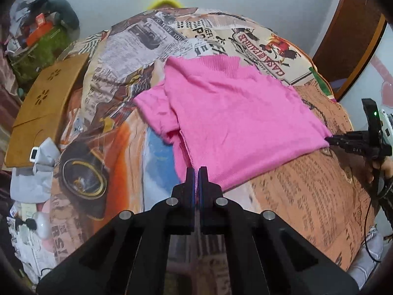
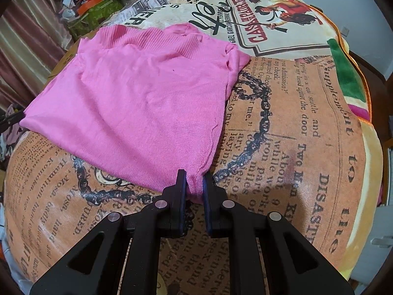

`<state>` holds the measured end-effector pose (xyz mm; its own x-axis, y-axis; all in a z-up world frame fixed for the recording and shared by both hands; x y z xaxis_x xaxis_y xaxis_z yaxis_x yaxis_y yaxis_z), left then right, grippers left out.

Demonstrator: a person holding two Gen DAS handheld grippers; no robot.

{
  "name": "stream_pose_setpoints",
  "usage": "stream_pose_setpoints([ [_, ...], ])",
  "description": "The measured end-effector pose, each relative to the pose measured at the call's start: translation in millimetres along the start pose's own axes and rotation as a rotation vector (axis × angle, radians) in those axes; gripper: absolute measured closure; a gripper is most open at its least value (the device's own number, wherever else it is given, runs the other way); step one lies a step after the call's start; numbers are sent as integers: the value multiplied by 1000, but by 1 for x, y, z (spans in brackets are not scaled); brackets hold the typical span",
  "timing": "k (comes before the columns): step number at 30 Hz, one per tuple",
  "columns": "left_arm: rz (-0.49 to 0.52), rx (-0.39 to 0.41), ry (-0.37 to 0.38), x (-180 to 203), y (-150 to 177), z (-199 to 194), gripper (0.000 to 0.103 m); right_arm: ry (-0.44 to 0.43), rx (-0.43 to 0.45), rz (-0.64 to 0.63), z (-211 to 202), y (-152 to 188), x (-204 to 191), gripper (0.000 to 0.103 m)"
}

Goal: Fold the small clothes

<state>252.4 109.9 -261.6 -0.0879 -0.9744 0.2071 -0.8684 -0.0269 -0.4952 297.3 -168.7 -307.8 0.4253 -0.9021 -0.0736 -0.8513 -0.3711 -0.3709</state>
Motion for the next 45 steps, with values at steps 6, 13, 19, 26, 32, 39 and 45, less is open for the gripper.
stream_pose_setpoints([
  [6,-29,-46,0,-6,16,14,101,11,-2,-3,-2,2,1,92],
  [13,112,-44,-95,1,2,-2,86,71,34,-74,-28,-3,-1,82],
  [19,111,45,-68,6,-50,-8,57,13,169,-98,-62,-45,-29,49],
  [26,70,-73,-6,15,-44,52,50,-121,104,-97,-22,-59,-80,48],
  [32,90,-69,-64,-3,-14,43,38,-118,31,-117,-5,-28,-77,46],
  [39,12,-45,-87,-33,-1,12,39,-46,54,-158,-29,-26,-74,45],
  [45,-53,0,-61,-40,-8,-5,39,-82,136,-205,-49,-47,-110,45],
])
Point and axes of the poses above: each gripper's, at about its wrist camera, not at the fingertips, and z roughly the way its jaws point, x to its right, y to its underside, the point moved 7 cm from there along z, roughly the way its jaws point, and after that the axes turned 7 degrees about y, right-handed, at the moved point
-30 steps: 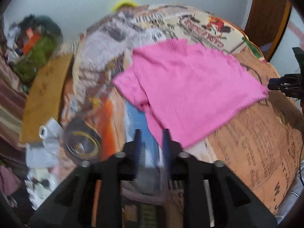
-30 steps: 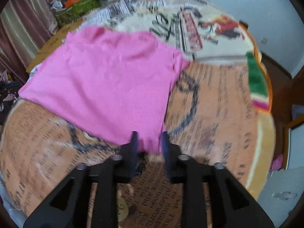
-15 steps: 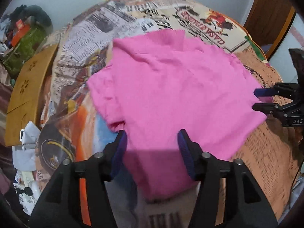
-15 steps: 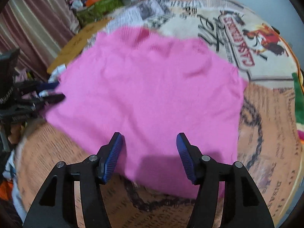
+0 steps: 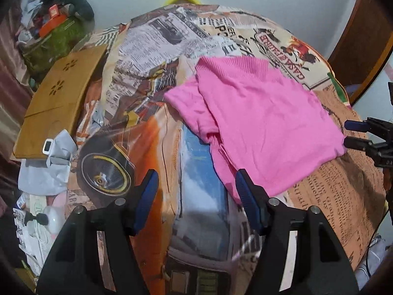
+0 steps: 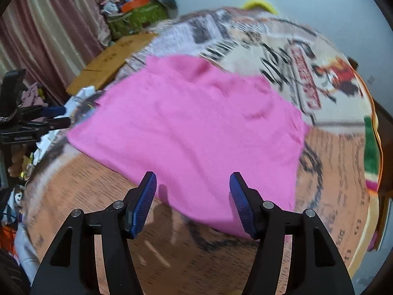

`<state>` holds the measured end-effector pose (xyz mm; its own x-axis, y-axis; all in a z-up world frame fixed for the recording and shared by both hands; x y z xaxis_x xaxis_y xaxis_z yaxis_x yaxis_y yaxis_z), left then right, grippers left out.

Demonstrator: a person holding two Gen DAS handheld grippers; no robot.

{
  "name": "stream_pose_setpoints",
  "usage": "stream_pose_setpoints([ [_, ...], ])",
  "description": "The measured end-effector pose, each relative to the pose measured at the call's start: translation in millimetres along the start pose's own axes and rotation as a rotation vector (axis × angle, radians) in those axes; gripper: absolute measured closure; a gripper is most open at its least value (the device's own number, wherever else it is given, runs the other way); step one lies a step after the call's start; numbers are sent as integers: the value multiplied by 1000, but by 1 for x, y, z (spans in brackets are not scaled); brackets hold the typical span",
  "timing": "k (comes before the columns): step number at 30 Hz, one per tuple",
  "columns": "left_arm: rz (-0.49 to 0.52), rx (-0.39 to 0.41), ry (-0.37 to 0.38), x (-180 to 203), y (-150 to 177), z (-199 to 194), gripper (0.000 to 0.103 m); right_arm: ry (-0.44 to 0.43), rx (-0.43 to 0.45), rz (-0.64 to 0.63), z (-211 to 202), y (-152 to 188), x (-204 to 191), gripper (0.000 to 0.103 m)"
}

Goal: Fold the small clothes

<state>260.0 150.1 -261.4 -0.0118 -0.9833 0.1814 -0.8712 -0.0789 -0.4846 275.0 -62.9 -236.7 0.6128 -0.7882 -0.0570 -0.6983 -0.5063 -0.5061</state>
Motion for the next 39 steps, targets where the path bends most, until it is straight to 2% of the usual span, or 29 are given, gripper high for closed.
stream_pose_setpoints([
  [6,-65,3,46,-15,-30,15,39,-20,22,-71,6,-12,-39,45],
  [11,-165,-47,149,-25,-52,45,39,-3,13,-67,21,-14,-41,45],
  [17,-158,-78,181,-24,-69,75,39,-1,-10,-48,30,-12,-38,45],
  [22,-131,-127,166,-24,-71,101,39,-16,-1,-45,27,-15,-42,45],
  [28,-143,-131,193,-25,-78,113,39,-32,14,-79,23,-20,-59,45],
  [31,-142,-121,195,-25,-84,115,48,-46,19,-104,21,-22,-72,45],
  [32,-139,-121,201,-24,-85,115,55,-52,20,-111,20,-22,-76,45],
  [35,-87,-89,203,-15,-90,109,89,-75,19,-143,21,-24,-95,45],
  [39,2,-47,151,0,-96,94,93,-98,-6,-196,29,-24,-120,45],
])
Point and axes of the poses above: each gripper's, at about its wrist camera, not at the fingertips, and z roughly the way its jaws point, x to its right, y to its underside, the point moved 7 cm from there along z, roughly the way its jaws point, and after that the axes turned 7 degrees about y, right-handed, at the moved point
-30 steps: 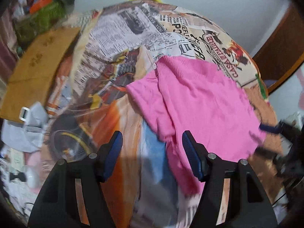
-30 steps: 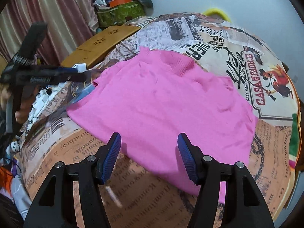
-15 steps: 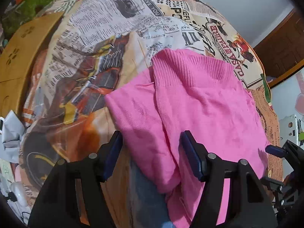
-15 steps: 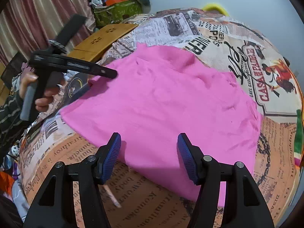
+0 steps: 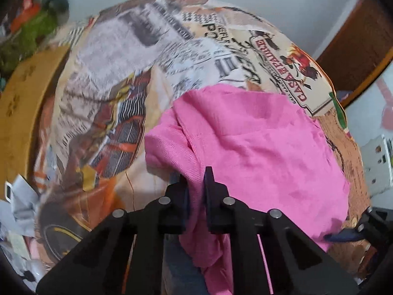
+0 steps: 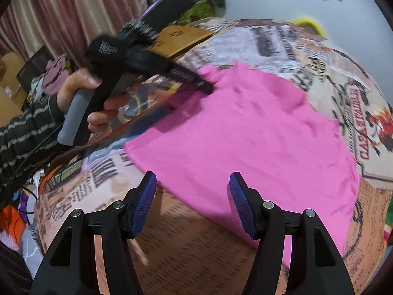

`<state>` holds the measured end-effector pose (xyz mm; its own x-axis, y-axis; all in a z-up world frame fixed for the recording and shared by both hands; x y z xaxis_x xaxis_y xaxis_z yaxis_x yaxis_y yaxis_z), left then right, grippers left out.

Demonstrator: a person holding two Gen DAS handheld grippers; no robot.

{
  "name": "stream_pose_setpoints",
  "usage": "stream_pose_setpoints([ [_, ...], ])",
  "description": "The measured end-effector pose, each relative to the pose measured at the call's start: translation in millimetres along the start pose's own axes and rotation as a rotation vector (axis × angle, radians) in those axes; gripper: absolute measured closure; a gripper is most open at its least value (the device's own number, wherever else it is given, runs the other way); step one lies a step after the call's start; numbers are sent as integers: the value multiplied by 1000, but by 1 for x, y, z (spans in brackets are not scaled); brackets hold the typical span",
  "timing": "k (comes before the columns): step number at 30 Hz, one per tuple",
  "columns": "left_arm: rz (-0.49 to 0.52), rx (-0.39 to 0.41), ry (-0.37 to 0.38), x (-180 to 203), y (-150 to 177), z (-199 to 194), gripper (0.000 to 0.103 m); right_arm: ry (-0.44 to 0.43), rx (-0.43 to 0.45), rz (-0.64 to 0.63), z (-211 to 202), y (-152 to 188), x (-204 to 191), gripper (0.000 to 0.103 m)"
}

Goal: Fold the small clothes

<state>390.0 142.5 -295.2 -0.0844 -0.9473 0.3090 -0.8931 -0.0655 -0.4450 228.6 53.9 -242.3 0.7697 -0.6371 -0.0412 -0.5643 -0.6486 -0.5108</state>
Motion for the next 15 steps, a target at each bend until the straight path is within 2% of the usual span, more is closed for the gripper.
stream_pose_setpoints([
  [3,30,12,-21,6,-5,-8,93,-15,-29,-58,10,-4,-21,45],
  [8,17,9,-14,7,-9,-15,93,-47,-44,-114,22,-14,-44,49],
  [11,11,7,-13,6,-9,-16,93,-70,-56,-130,29,-15,-52,69],
  [13,13,4,-21,5,-8,-16,93,-63,-47,-139,34,-15,-53,89],
  [15,16,4,-30,5,-8,-16,93,-51,-33,-141,36,-15,-52,95],
])
Point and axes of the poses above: each gripper's, at about its wrist camera, not at the fingertips, and z roughly the way its jaws point, x to its right, y to its underside, the point moved 7 cm from there along z, roughly the way its jaws point, and after that the axes turned 7 degrees about y, right-handed, at the moved point
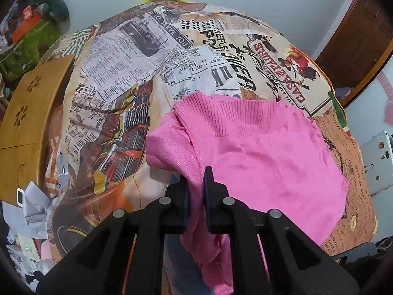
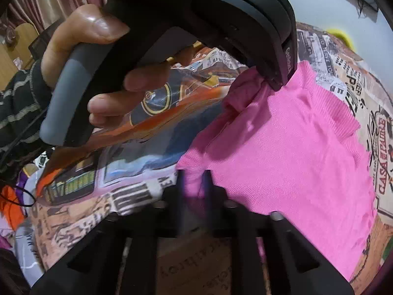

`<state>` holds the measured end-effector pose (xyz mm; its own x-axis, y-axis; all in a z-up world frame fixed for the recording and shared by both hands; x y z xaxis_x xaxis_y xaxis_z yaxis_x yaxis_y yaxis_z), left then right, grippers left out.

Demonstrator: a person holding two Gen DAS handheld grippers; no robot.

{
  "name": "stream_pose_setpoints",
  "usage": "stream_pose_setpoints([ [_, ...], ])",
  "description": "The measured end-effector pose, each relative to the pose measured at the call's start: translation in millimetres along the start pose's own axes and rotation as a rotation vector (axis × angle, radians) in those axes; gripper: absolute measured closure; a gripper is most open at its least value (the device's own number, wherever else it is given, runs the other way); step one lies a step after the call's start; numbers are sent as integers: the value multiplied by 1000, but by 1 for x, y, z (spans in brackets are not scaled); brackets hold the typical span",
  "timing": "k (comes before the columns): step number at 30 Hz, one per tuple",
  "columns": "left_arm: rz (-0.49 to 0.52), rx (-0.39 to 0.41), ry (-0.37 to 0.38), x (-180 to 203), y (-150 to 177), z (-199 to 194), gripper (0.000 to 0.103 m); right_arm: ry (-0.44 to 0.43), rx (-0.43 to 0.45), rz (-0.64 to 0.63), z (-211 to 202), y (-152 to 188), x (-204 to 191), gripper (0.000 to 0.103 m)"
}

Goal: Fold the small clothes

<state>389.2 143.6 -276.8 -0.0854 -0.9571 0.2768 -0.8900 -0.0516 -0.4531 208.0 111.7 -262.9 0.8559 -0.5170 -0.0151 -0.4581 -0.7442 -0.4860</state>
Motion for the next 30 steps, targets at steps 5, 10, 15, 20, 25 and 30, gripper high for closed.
stream_pose_setpoints([
  [5,10,14,-16,6,-9,-9,93,-5,61,33,-18,4,8,98],
  [10,21,51,-28,27,-32,-26,93,1,173,84,-60,11,31,98],
  [15,45,79,-48,68,-61,-38,93,20,276,186,-100,21,68,98],
  [20,75,81,-48,118,-84,-33,93,44,322,274,-120,37,102,98],
  [25,133,57,-43,170,-96,-11,93,74,339,354,-132,64,130,98],
  [30,175,21,-22,215,-100,24,93,127,323,396,-134,91,155,98],
])
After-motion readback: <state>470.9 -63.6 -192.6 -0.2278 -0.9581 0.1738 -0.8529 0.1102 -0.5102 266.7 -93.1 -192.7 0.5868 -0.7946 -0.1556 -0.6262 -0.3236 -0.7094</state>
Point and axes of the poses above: each gripper's, at about its wrist camera, not at the fingertips, and z roughly the way its jaws point, x to its right, y to its underside, the point moved 7 cm from there along z, roughly the way its jaws point, and after that the axes turned 7 degrees about y, right-handed, at the moved point
